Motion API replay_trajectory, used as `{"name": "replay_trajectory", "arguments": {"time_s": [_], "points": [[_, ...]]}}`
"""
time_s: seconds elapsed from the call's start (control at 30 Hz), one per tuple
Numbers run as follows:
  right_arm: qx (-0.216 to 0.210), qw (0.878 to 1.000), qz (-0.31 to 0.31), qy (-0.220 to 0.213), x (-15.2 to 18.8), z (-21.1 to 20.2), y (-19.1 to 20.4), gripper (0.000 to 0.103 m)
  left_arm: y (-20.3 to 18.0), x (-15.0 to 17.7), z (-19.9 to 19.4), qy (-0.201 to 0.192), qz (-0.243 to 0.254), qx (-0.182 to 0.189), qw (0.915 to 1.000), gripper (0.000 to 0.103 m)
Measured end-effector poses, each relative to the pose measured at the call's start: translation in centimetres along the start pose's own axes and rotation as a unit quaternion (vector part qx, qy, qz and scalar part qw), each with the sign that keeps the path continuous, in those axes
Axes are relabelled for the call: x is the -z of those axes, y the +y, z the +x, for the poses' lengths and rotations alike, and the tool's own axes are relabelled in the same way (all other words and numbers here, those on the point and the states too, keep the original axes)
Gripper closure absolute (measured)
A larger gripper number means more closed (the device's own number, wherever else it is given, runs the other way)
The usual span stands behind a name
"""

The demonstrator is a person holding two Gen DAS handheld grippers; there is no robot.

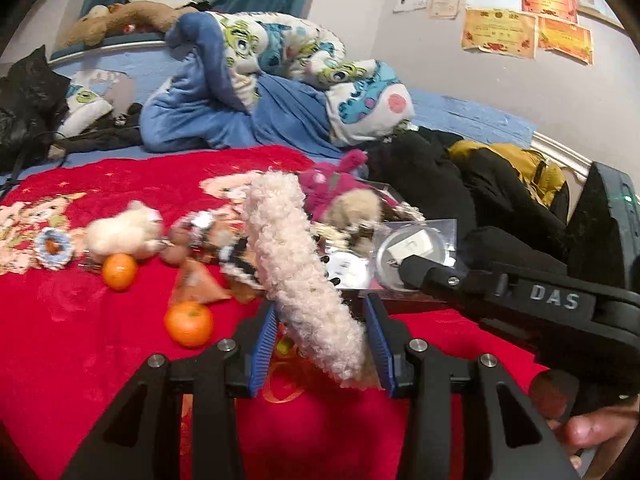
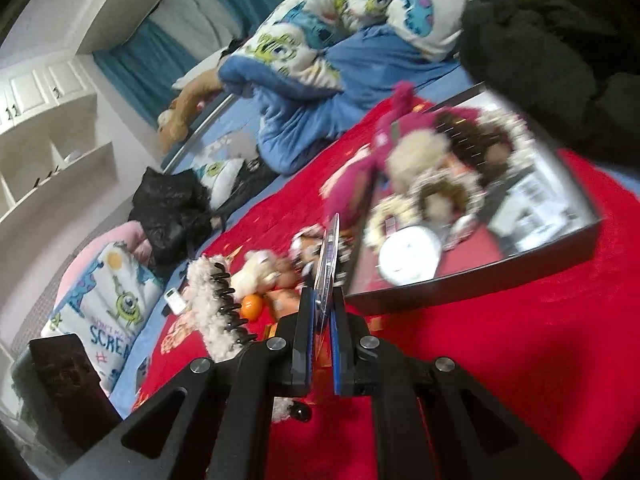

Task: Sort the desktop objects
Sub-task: 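Lift the fuzzy strip with left tool while right carries the clear bag toward the box, then lower the fuzzy strip over the box with left tool while right holds the clear bag above it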

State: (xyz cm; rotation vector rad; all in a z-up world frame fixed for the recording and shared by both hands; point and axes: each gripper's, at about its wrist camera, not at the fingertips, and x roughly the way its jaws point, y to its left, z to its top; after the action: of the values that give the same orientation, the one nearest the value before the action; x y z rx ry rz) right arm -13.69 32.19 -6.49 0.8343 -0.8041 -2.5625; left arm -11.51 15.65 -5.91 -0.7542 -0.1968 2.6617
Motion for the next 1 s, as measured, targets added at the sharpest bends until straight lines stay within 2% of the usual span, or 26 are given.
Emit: {"name": "replay_trajectory", "arguments": {"time_s": [0.13,0.3,0.47,0.77,0.87,1.0], "points": [[0.02,1.0,0.009,-0.019,-0.6,-2.6,-2.5,0.094,-2.5,0.0,0.8,-0.001,-0.003,0.028,0.9996,0.059],[0.04,0.998,0.025,-0.036,-1.1,-4.8,-5.1,0.094,-3.8,0.1,1.2,0.004,-0.016,0.048,0.9987,0.059],[0.05,0.997,0.038,-0.042,-1.1,-5.7,-6.9,0.094,-4.5,0.3,2.1,0.014,-0.014,0.04,0.999,0.059],[0.028,0.996,0.056,-0.056,-1.8,-4.6,-7.2,0.094,-4.5,-0.2,2.1,-0.001,0.014,0.029,0.9995,0.059],[0.026,0.995,0.058,-0.082,-2.7,-4.1,-7.2,0.094,-4.4,-0.8,2.2,-0.017,0.042,0.039,0.9982,0.059],[0.013,0.993,0.062,-0.101,-3.7,-3.3,-7.5,0.094,-3.5,-1.8,3.2,-0.025,0.04,0.043,0.998,0.059]]}}
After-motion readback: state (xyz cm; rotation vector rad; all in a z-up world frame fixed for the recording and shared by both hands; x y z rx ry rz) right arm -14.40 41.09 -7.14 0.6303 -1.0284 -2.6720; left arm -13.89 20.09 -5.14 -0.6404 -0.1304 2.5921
